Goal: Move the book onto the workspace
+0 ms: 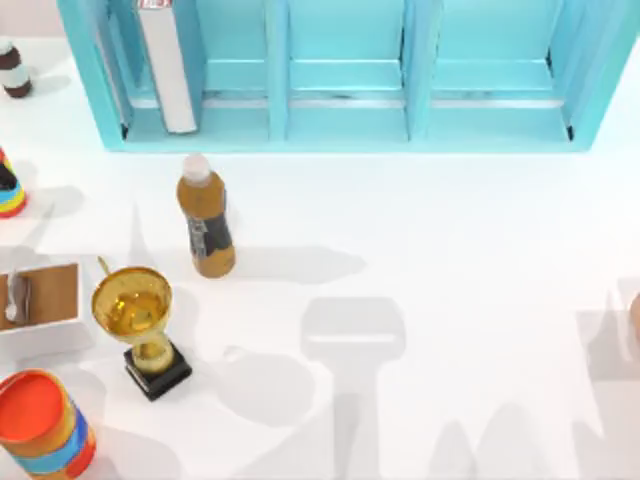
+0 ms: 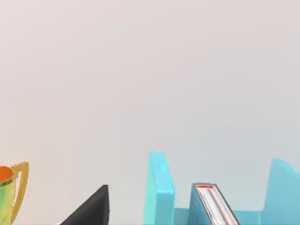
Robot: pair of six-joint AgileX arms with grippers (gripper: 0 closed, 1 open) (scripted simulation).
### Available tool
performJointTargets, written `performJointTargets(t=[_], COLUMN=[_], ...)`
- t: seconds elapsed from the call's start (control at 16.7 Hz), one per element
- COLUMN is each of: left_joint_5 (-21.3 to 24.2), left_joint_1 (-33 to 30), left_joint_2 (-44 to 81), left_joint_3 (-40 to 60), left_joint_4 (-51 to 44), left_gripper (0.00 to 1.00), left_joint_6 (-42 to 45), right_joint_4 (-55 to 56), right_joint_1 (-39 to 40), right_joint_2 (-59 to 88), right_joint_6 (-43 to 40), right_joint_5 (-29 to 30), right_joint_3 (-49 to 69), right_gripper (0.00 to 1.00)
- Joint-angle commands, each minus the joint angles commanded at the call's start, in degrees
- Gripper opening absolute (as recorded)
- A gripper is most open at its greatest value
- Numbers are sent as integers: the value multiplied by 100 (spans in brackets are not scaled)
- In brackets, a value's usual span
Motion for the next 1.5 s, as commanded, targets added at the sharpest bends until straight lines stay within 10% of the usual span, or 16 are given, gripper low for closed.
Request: performJointTargets(t=[0.72, 1.5], left_joint_5=[-981, -1164], left_joint_1=[-993, -1185], left_joint_2=[6925, 7842], left_joint_3=[2503, 2842], left_joint_4=[2105, 2044], left_gripper=[100, 100], left_joint_6=[-13, 35], right_joint_4=[0, 0], right_joint_1=[0, 0], right_joint_2=[0, 0], right_joint_6=[0, 0], right_joint_5=[0, 0], right_joint_3=[0, 0], right_gripper=[100, 100])
